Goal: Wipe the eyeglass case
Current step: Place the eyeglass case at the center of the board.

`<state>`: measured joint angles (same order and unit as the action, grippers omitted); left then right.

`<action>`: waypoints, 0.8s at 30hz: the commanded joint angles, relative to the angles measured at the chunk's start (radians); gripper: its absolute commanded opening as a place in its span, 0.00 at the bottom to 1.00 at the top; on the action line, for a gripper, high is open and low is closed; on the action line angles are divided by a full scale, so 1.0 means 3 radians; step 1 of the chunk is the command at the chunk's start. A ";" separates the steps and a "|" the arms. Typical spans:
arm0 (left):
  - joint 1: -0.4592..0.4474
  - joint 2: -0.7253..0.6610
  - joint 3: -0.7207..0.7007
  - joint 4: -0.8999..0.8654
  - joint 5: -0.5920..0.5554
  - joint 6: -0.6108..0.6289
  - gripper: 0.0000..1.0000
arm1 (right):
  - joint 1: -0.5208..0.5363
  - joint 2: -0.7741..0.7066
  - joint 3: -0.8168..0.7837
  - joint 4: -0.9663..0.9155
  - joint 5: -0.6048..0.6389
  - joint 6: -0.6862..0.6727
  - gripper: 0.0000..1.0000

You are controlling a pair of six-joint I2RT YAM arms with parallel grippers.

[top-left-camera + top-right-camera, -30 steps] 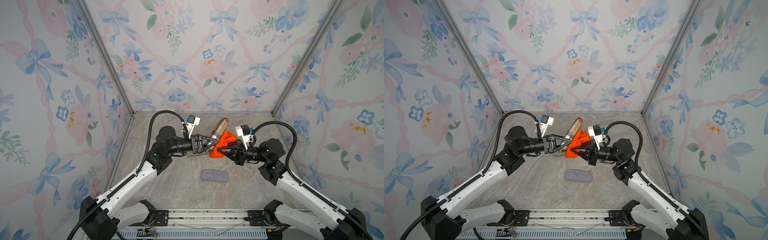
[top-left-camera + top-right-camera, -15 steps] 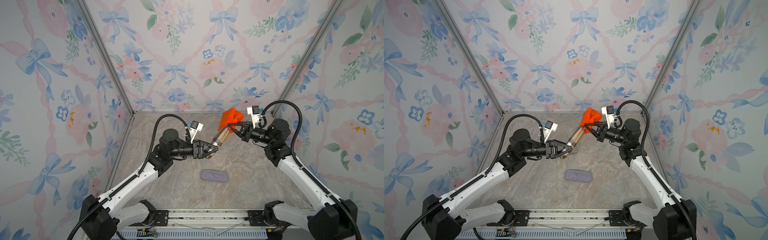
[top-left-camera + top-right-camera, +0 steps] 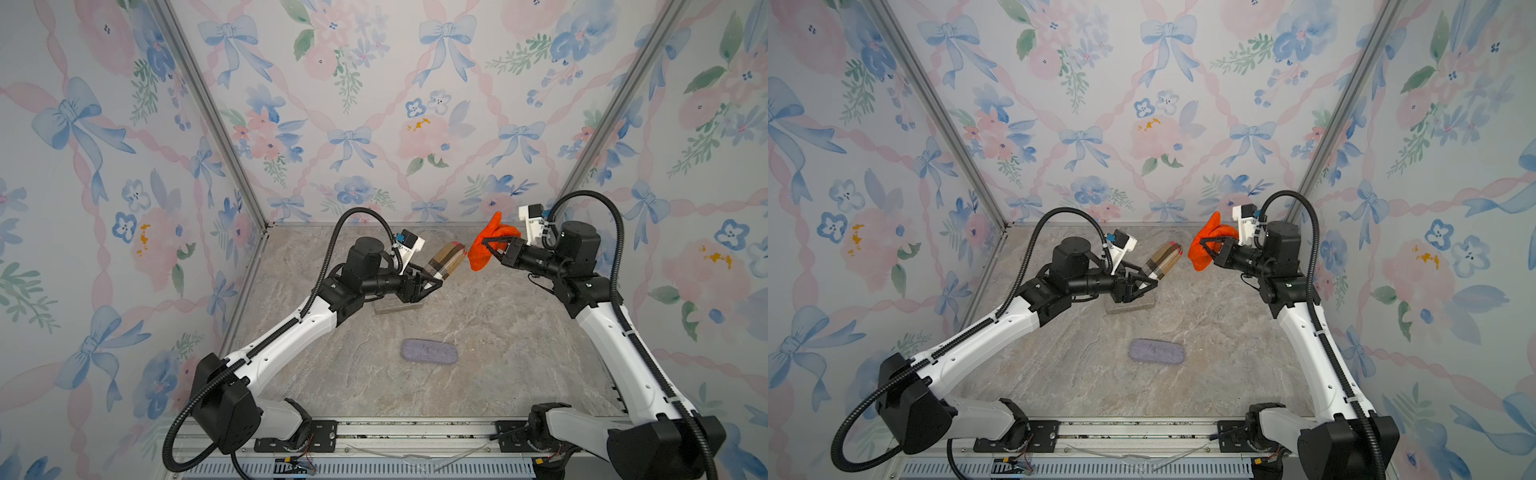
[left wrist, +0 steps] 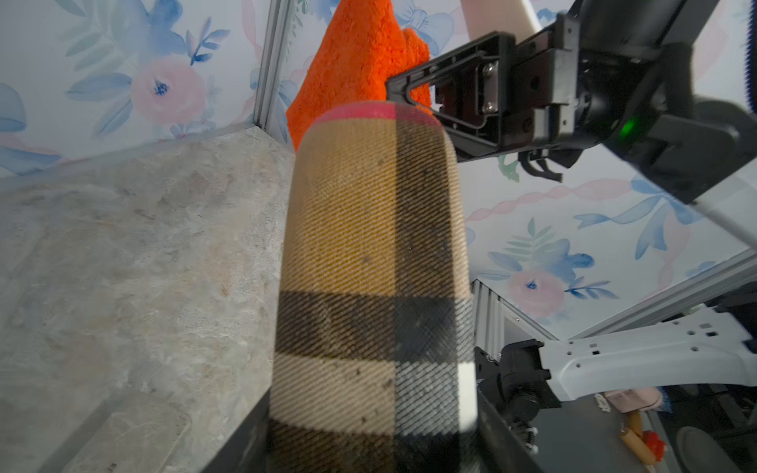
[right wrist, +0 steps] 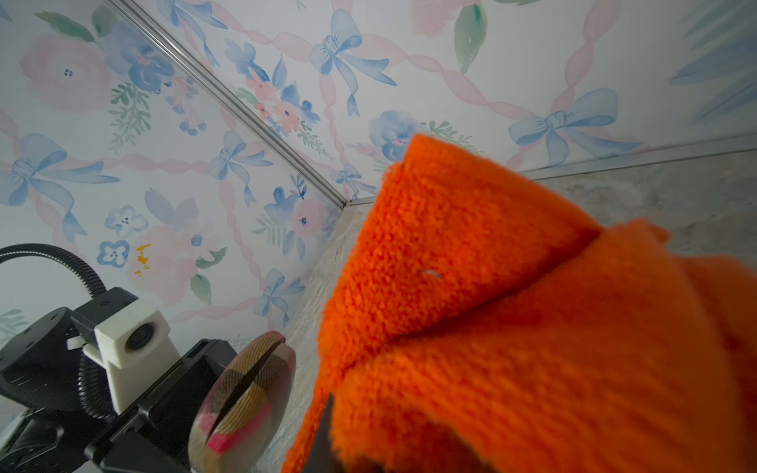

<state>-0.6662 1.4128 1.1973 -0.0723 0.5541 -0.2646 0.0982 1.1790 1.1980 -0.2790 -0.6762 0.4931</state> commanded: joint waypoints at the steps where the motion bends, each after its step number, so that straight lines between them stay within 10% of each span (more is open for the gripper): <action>1: -0.0042 0.0267 0.0188 -0.0046 -0.0166 0.0596 0.00 | -0.0002 -0.0192 0.0090 -0.0729 0.0295 -0.0368 0.00; 15: -0.0361 0.1757 0.1133 -0.0709 -0.0804 0.2624 0.01 | -0.0529 -0.0555 -0.0206 -0.1247 0.0655 -0.0513 0.00; 24: -0.0448 0.2494 0.1613 -0.0716 -0.0604 0.3100 0.02 | -0.0690 -0.0667 -0.0462 -0.1209 0.0608 -0.0557 0.00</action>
<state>-0.7826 2.1254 1.6196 -0.2916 0.3416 0.5766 -0.1032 0.9833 1.0878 -0.6357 -0.4858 0.3462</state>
